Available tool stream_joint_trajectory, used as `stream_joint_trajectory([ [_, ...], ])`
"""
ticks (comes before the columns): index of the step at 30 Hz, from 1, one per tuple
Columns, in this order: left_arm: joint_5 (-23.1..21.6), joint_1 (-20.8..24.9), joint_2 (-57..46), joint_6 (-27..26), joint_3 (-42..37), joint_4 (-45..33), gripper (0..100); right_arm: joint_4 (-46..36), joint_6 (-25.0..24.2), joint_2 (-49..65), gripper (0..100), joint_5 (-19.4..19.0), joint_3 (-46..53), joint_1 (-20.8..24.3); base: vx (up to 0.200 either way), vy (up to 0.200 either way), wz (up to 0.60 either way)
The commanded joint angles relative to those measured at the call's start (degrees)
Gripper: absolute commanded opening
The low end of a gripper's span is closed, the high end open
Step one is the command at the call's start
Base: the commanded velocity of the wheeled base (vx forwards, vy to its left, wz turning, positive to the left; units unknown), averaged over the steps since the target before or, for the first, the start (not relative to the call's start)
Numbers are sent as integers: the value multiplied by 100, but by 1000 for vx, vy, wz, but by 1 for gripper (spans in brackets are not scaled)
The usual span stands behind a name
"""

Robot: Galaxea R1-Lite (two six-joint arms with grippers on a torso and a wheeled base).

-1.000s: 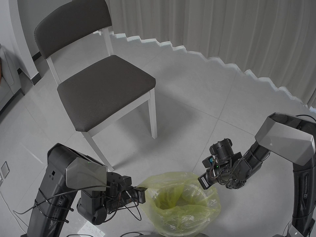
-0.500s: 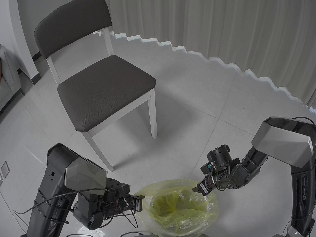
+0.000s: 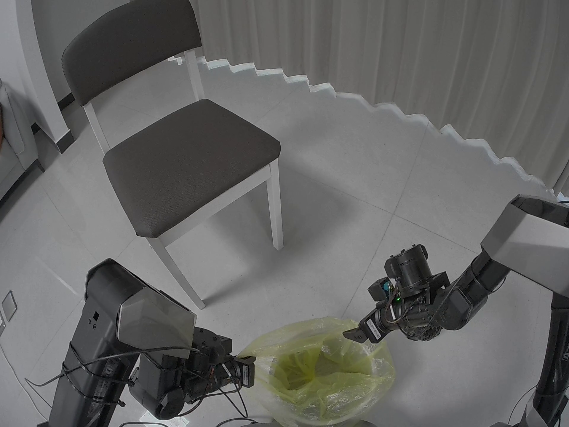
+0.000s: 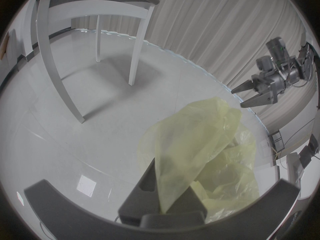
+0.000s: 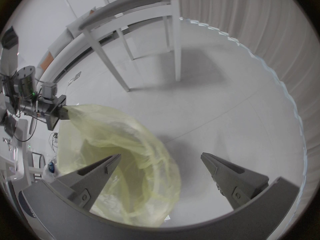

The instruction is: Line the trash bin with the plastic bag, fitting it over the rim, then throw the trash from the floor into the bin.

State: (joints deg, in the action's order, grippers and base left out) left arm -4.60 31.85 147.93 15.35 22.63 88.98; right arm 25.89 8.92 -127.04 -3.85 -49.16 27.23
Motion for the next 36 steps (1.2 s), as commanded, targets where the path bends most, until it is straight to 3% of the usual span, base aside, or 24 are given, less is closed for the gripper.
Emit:
stream_joint_trajectory([
  [1, 126, 110, -168, -102, -373, 102, 0, 21, 4, 346, 100, 7, 390, 520, 0, 0, 0],
  [3, 117, 93, -124, -111, -329, 102, 0, 21, -13, 329, 100, 7, 381, 643, 0, 0, 0],
  [4, 117, 93, -80, -102, -303, 102, 100, 12, -22, 302, 100, 7, 373, 687, 0, 0, 0],
  [10, 108, 58, -80, -76, -100, 102, 100, -14, -5, 259, 100, 16, 496, 863, 0, 0, 0],
  [19, 117, -153, -511, -58, -716, 102, 100, 83, -40, 223, 100, -10, 1093, 1443, 0, 0, 0],
  [24, 99, -320, -986, -67, -1146, 102, 100, 531, -31, -207, 100, -1, 1207, 1654, 0, 0, 0],
  [36, 108, -470, -1566, -32, -1401, 102, 100, 1032, -66, -761, 100, 16, 1128, 2383, 0, 0, 0],
])
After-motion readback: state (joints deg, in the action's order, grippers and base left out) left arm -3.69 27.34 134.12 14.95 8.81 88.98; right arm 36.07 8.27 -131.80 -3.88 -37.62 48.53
